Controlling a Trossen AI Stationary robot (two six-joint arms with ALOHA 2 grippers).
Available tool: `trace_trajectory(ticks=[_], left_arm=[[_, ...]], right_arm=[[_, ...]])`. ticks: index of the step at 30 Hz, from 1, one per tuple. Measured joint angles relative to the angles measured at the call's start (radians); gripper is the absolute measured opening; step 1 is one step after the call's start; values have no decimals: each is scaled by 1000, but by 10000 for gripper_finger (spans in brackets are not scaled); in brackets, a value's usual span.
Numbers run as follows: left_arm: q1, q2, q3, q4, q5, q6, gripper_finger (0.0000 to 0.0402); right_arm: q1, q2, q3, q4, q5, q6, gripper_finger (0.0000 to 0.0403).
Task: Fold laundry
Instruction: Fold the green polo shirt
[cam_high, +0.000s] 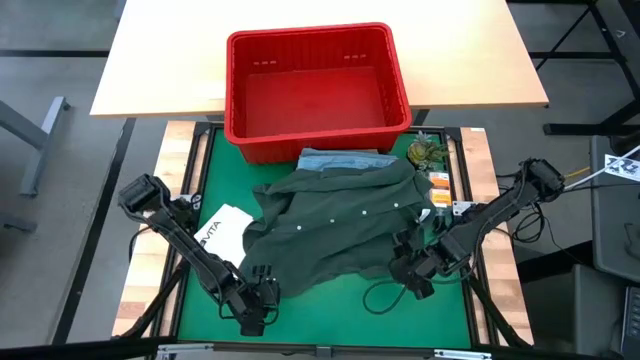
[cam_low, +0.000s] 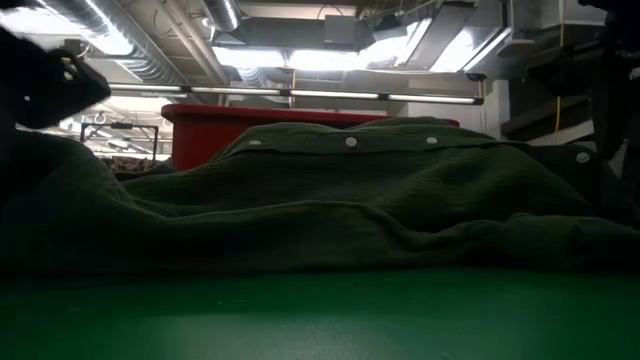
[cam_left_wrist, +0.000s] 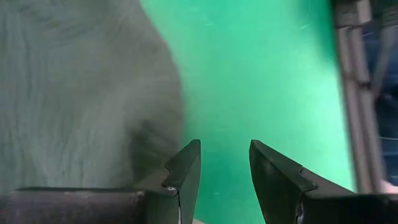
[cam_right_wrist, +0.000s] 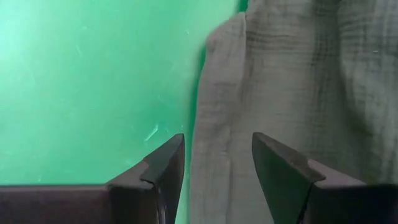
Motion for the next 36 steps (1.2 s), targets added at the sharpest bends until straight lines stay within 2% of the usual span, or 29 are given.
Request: trace_trajectory(ticks=[13,28,36], left_arm=[[47,38,0,-58,-79,0,131],[65,77,1,-106,-31,0,131],[65,93,4,-104,-16,0,131]], right_arm=[[0,15,0,-1,0,-2,189],[7,15,0,78,-12,-40,189],[22,91,1,67,-7,-42,189]])
